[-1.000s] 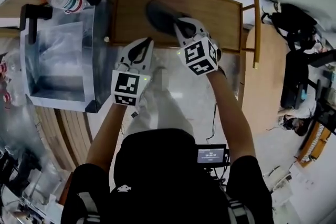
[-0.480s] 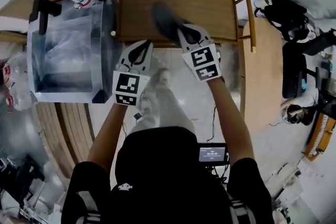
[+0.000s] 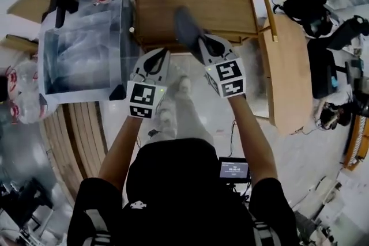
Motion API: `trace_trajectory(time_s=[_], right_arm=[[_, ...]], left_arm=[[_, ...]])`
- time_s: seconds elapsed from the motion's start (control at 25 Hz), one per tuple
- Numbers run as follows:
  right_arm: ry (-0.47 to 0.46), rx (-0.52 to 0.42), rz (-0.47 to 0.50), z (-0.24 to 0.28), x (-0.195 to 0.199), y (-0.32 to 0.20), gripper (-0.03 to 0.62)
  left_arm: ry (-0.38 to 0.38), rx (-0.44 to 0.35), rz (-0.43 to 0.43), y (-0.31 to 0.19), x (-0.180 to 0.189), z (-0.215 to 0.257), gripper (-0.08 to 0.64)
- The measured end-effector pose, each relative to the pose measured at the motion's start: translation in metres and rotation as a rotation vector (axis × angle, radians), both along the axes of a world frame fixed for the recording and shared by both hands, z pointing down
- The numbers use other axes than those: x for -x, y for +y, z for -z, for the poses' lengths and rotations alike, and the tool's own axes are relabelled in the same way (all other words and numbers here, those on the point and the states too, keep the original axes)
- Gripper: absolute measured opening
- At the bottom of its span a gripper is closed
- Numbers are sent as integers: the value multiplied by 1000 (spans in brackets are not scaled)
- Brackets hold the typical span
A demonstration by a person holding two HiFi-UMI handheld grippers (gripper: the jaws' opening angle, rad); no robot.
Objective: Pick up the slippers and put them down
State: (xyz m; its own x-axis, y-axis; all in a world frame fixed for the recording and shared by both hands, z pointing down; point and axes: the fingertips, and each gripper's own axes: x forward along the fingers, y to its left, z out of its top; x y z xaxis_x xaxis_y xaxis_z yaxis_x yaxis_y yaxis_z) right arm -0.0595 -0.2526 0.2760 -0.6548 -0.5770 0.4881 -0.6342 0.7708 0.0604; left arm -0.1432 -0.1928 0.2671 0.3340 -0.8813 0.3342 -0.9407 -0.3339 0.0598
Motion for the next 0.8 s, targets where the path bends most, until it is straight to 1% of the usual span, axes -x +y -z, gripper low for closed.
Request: trace_trajectory(time_s=[0.16,0.32,0.4,0.56,0.8], right_arm=[[-37,-24,-31,15,-8,32,5],[-69,-45,-64,27,-18,61,5],[-89,-54,-85,33,-24,74,5],[-115,-70,-116,41,-33,95,5],[-137,-79,-156,46,-48,116,5]], left_arm=[[-11,-17,-28,29,-6,8,6],[16,-33,-53,57,-14,21,6],[15,-42,-59,69,-16,25,5],[12,-67,-59,86,-16,33,6],[14,-81,-74,101,-23,38,5]])
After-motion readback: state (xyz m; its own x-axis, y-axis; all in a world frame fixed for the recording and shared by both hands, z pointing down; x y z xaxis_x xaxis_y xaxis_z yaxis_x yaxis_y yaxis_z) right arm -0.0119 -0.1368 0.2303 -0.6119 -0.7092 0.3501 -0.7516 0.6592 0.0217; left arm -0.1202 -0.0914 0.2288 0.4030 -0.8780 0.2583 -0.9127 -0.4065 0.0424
